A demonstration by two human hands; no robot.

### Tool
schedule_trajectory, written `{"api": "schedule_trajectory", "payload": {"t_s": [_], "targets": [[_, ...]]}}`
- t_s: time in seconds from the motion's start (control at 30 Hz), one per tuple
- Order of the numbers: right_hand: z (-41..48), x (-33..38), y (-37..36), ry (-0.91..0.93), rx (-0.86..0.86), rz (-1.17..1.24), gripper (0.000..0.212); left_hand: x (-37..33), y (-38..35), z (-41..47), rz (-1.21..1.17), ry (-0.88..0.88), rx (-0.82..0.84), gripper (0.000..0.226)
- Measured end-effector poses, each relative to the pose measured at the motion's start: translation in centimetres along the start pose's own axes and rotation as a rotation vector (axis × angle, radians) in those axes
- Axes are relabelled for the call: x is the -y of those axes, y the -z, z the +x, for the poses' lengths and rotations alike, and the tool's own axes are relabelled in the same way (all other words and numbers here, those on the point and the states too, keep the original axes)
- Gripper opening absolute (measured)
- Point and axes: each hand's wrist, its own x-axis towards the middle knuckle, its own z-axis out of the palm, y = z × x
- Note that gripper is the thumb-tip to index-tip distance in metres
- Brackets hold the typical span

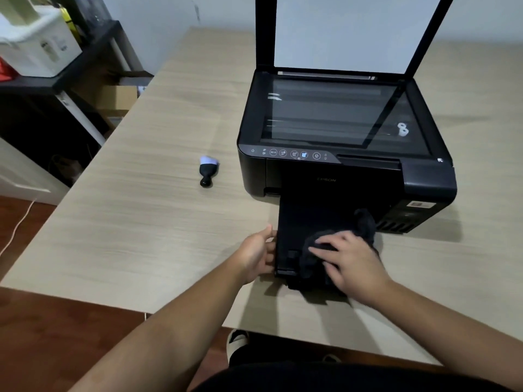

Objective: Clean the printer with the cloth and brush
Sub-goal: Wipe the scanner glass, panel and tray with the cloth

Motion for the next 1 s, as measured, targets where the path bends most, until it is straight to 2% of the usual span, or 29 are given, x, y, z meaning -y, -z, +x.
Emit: {"api": "schedule_trajectory", "payload": {"t_s": [0.07, 0.13, 0.2, 0.3, 0.37, 0.43, 0.5, 0.6, 0.7, 0.77, 0.83, 0.93, 1.0], "targets": [[0.9, 3.1, -1.4, 0.105, -0.034, -0.032, 0.032, 0.1, -0.4, 0.0, 0.052, -0.055, -0.058, 0.037], [1.0, 3.7, -1.6, 0.114, -0.015, -0.065, 0.032, 0.2, -0.5, 0.1, 0.126, -0.103, -0.129, 0.033], [0.0, 2.0, -1.1, 0.055, 0.01, -0.158, 0.033, 0.5, -0.5, 0.6, 0.16, -0.12, -0.16, 0.027], [-1.9, -1.0, 0.4, -0.113, 0.074, -0.296, 0.024, 0.7, -0.5, 0.8, 0.167, -0.124, -0.16, 0.024], [-2.2, -1.3, 0.8, -0.173, 0.092, -0.289, 0.019, 0.6, -0.6, 0.7, 0.148, -0.138, -0.155, 0.024], [-1.1, 0.2, 0.1, -0.143, 0.052, -0.248, 0.021, 0.6, -0.7, 0.6, 0.14, -0.144, -0.147, 0.024], [0.6, 3.3, -0.8, -0.066, 0.025, -0.171, 0.034, 0.7, -0.7, 0.5, 0.145, -0.169, -0.147, 0.022], [2.1, 5.8, -1.5, -0.064, 0.139, 0.036, 0.05, 0.8, -0.6, 0.4, 0.137, -0.224, -0.146, 0.022], [1.2, 3.3, -0.1, 0.067, 0.236, 0.132, 0.046, 0.7, -0.7, 0.0, 0.124, -0.193, -0.129, 0.024], [0.2, 0.7, 1.2, 0.074, 0.323, 0.165, 0.04, 0.8, -0.6, 0.2, 0.129, -0.162, -0.093, 0.025], [0.3, -1.0, 1.5, 0.017, 0.215, 0.212, 0.033, 0.9, -0.5, 0.2, 0.123, -0.152, -0.063, 0.027], [2.9, 0.2, 0.0, -0.125, -0.127, 0.312, 0.03, 1.0, -0.5, -0.3, 0.006, -0.119, -0.033, 0.027], [4.2, 2.3, -0.9, -0.191, -0.106, 0.344, 0.033, 0.8, -0.3, -0.7, -0.151, -0.047, 0.012, 0.039]]}}
